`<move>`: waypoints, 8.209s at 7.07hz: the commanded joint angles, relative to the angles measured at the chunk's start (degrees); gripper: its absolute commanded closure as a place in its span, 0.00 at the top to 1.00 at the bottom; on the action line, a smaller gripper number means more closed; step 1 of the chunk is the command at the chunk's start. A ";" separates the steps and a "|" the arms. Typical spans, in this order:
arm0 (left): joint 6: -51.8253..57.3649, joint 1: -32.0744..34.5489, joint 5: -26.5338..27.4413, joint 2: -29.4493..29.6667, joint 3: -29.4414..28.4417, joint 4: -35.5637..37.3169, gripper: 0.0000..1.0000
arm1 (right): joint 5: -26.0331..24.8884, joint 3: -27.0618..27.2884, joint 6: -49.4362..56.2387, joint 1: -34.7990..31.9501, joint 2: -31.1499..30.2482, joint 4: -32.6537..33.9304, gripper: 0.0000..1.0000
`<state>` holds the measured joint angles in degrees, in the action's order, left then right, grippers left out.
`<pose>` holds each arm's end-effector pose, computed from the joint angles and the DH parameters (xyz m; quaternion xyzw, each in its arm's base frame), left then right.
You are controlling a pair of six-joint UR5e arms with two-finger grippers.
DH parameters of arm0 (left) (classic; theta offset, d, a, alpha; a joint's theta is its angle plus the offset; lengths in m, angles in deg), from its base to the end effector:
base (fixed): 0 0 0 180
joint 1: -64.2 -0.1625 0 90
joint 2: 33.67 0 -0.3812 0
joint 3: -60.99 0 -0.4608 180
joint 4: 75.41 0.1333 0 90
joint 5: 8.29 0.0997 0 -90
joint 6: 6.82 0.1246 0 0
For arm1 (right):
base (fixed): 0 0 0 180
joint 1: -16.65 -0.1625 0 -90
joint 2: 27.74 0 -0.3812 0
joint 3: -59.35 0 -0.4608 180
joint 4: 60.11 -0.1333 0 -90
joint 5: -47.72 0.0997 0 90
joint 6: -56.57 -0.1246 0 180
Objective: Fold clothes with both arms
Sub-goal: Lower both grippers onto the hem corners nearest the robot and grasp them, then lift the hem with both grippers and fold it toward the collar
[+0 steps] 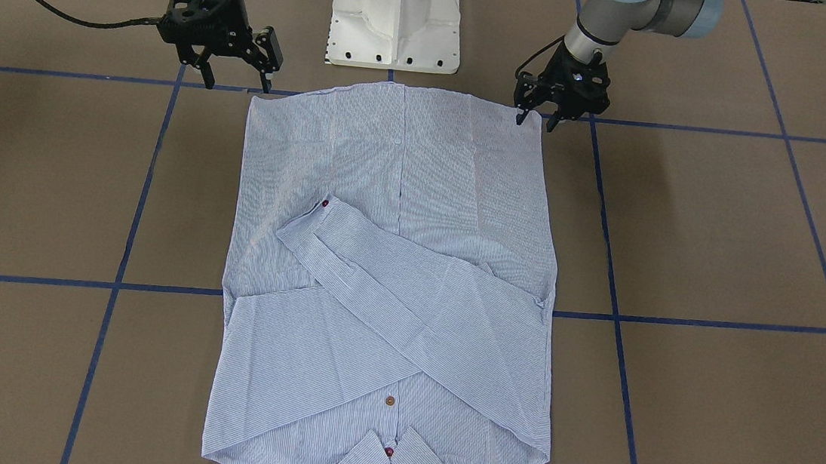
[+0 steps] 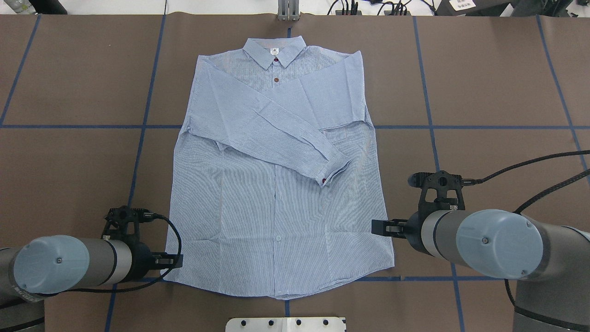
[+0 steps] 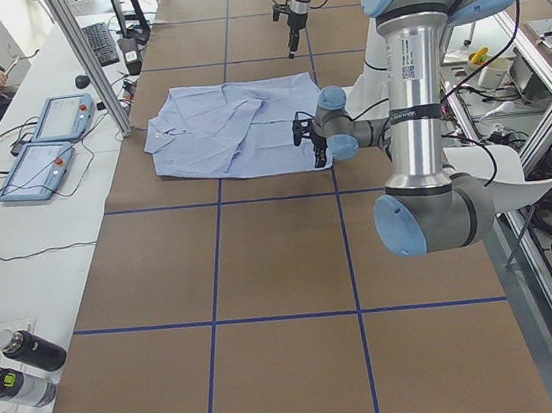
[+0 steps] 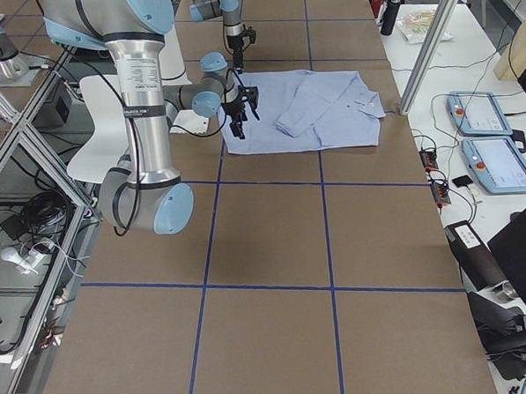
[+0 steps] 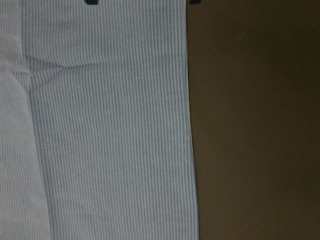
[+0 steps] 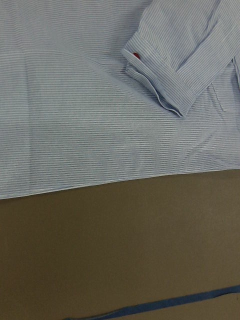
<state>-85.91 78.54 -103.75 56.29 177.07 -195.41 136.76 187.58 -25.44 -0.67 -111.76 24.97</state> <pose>0.5244 -0.2594 0.3280 0.0615 0.4671 -0.0040 0.8821 -0.4651 -0.2869 0.2264 0.0985 -0.4039 0.0774 0.9062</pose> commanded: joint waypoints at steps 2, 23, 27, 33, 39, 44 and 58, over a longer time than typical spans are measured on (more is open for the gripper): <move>-0.02 -0.88 -0.16 -0.23 -0.15 0.72 0.56 | -0.09 0.00 0.00 0.00 0.00 0.00 1.00; -6.17 -2.82 1.33 -1.02 2.31 0.81 0.00 | -16.77 -8.51 -18.18 14.31 -10.47 -25.93 0.51; -6.17 -2.82 1.33 -1.46 2.40 0.81 0.00 | -17.40 -8.70 -18.37 14.85 -6.15 -17.40 0.24; -6.17 -3.08 1.33 -1.46 2.40 0.90 0.00 | -17.49 -10.27 -17.67 15.47 -6.95 -17.14 0.28; -6.26 -3.17 1.33 -1.64 3.27 0.90 0.00 | -17.58 -10.37 -17.67 15.65 -6.33 -17.14 0.00; -6.43 -3.26 -5.59 -1.46 23.54 8.71 0.00 | -11.37 9.96 -17.40 15.64 -15.60 -11.96 0.00; 6.82 24.86 -4.13 22.34 -12.59 14.01 0.00 | 3.61 -25.94 11.59 -21.44 23.10 3.14 0.00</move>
<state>-81.78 102.35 -109.82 76.28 170.44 -180.44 140.45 170.45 -15.61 -20.86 -89.93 34.86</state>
